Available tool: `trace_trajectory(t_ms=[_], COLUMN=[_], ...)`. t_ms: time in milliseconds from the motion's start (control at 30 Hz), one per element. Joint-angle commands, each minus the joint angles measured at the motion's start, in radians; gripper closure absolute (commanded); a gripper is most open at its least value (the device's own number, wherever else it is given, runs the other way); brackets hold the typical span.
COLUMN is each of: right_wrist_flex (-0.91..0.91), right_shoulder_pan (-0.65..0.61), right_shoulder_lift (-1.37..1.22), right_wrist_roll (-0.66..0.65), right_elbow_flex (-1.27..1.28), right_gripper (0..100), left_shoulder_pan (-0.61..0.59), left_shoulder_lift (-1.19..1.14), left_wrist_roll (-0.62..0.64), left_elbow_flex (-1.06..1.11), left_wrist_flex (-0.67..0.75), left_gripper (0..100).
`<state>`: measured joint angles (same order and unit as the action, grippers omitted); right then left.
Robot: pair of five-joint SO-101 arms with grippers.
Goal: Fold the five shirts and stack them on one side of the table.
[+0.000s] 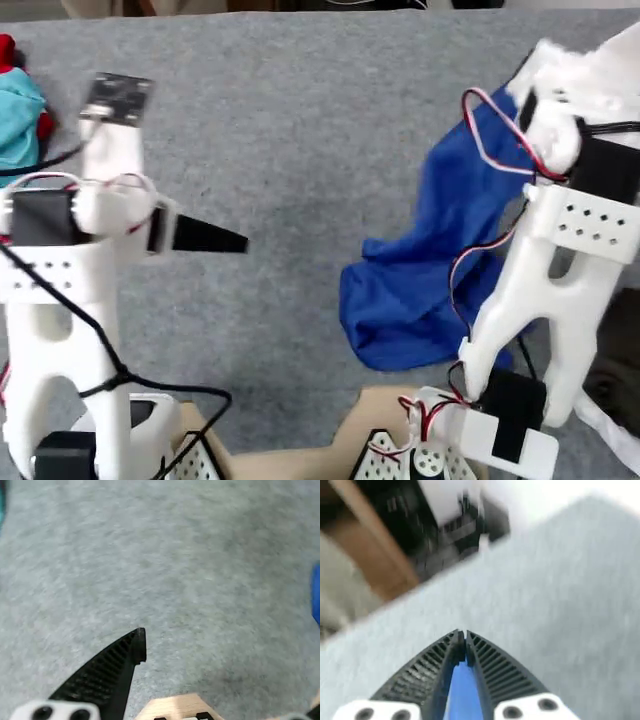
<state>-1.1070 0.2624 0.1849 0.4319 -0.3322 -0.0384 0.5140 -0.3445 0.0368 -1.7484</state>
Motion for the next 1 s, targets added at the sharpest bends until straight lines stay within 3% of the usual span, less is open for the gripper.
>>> trace_trajectory(t_ms=[0,233,433,600,733,867,967], right_wrist_flex=[0.178,0.336,0.336,0.307,0.207,0.081,-0.017], right_shoulder_pan=[0.045,0.073,0.147,0.232,0.286,0.344,0.398], right_shoulder_lift=[-0.013,-0.163,-0.294,-0.377,-0.378,-0.380,-0.384], right_wrist_roll=[-0.063,-0.195,-0.241,-0.282,-0.345,-0.416,-0.462], right_elbow_flex=[-0.056,-0.105,-0.249,-0.302,-0.303,-0.300,-0.294], right_gripper=[99.4,99.4,99.4,99.4,99.4,99.4,99.4], left_shoulder_pan=[0.143,0.448,0.589,0.591,0.551,0.508,0.480], left_shoulder_lift=[0.021,0.019,0.019,0.018,-0.030,-0.176,-0.309], left_wrist_roll=[0.002,0.003,0.143,0.196,0.358,0.540,0.594], left_elbow_flex=[0.002,0.018,0.215,0.393,0.497,0.497,0.417], left_wrist_flex=[-0.009,0.026,0.301,0.618,0.842,0.982,1.003], left_gripper=[45,45,45,45,45,45,45])
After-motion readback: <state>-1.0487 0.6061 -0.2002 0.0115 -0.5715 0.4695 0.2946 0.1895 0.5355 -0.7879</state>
